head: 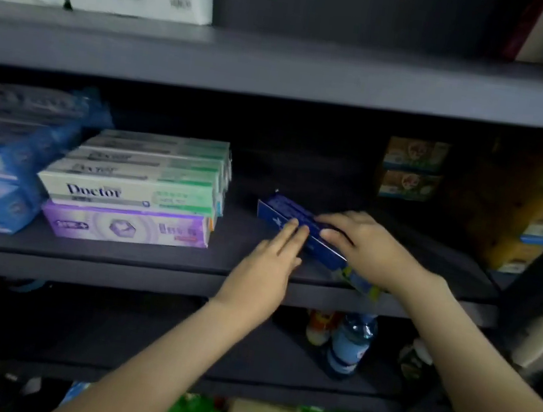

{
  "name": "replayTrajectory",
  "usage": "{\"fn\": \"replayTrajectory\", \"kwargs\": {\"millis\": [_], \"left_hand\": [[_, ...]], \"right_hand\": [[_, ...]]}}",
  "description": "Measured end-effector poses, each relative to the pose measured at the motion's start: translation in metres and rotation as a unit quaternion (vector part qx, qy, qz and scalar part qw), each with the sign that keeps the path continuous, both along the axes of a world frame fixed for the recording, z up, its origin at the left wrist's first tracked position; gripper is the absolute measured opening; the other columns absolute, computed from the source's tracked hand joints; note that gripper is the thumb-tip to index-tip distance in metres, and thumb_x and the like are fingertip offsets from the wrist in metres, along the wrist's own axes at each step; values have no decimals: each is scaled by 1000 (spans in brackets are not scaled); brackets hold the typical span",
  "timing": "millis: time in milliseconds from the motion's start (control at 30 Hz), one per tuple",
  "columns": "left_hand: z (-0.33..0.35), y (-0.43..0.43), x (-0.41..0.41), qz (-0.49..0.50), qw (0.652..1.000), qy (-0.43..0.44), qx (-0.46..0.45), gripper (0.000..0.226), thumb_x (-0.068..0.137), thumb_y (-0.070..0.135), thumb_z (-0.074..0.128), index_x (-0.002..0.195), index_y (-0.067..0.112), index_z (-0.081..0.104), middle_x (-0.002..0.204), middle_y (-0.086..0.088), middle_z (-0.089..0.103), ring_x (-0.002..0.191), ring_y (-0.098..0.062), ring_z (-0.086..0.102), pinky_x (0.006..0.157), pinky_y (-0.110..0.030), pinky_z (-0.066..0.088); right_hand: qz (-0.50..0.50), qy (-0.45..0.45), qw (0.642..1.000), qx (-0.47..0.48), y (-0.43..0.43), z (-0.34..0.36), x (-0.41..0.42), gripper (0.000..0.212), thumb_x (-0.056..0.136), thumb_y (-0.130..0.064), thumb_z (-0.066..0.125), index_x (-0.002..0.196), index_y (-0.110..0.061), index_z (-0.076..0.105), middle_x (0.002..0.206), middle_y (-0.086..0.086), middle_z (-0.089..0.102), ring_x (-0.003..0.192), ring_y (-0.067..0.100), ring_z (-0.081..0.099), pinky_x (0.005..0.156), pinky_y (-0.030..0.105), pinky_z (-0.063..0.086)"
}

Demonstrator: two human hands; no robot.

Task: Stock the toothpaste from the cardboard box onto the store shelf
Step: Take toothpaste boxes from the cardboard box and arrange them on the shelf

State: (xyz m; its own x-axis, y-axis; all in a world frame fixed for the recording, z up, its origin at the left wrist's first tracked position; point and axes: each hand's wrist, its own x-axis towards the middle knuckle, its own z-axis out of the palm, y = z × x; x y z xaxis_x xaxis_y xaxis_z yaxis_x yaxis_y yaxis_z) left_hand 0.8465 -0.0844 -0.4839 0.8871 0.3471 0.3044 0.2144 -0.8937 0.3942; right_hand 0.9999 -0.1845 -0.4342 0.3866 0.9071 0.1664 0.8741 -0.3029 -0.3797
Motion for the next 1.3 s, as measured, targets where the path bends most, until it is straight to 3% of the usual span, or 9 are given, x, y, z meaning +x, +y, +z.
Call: {"fn": "replayTrajectory", "kwargs": {"millis": [100,167,367,533,767,867,967,1067,1300], "left_hand": [[-1,0,7,59,989,-78,110,48,95,15,56,141,6,45,147,-15,43,120,-33,51,93,-39,47],[-4,-3,13,71,975,-101,185,48,80,12,75,125,2,60,130,-17,59,112,-35,58,88,-44,54],[25,11,20,73,969,-48,233,60,76,36,78,124,10,54,116,-6,63,113,-27,57,108,-42,32],[50,27,29,52,990,-8,133,44,88,47,61,117,20,42,115,1,54,96,-19,52,82,-31,33],[41,45,58,110,979,22,171,36,99,22,50,134,12,44,130,-8,54,121,-27,46,94,-33,37],[43,37,55,140,974,33,176,46,100,14,47,145,13,36,155,-12,29,143,-28,22,117,-36,15],[26,-14,11,96,971,-147,159,43,97,14,48,140,9,45,148,-13,41,137,-29,36,115,-38,24],[-43,-83,-67,-28,959,-267,96,25,93,8,47,115,5,60,108,-13,66,97,-28,60,89,-36,47],[-295,-99,-175,82,988,97,-87,28,88,22,41,113,23,53,101,0,55,91,-23,61,80,-25,45]], "right_hand": [[-17,-112,990,-78,-5,6,-1,81,75,-72,52,146,-41,28,129,0,40,118,20,31,101,29,26],[-17,-139,985,-101,-12,8,-1,84,77,-62,63,147,-43,21,120,-2,39,119,21,37,97,30,31],[35,71,994,-73,-28,32,13,46,80,-31,75,121,-35,56,115,-14,62,106,0,57,85,11,41],[-44,-66,995,-65,-20,29,43,51,83,-48,65,129,-30,55,131,1,55,121,19,48,102,33,40],[-94,-87,991,36,13,-7,46,53,94,-29,57,143,-19,41,140,8,44,129,28,28,106,33,25],[-131,-118,984,24,19,-6,34,59,95,-29,56,148,-18,31,151,7,32,134,31,25,110,39,24],[-128,-185,944,242,-24,-10,-18,46,91,-19,59,134,-5,49,132,18,50,116,35,41,99,40,34],[-71,-135,912,380,-90,-63,-109,21,91,-11,51,109,-4,58,103,9,56,92,23,47,84,27,35],[-120,116,986,24,-141,-337,-186,38,78,-33,53,112,-16,47,100,0,51,89,24,52,79,32,42]]}}
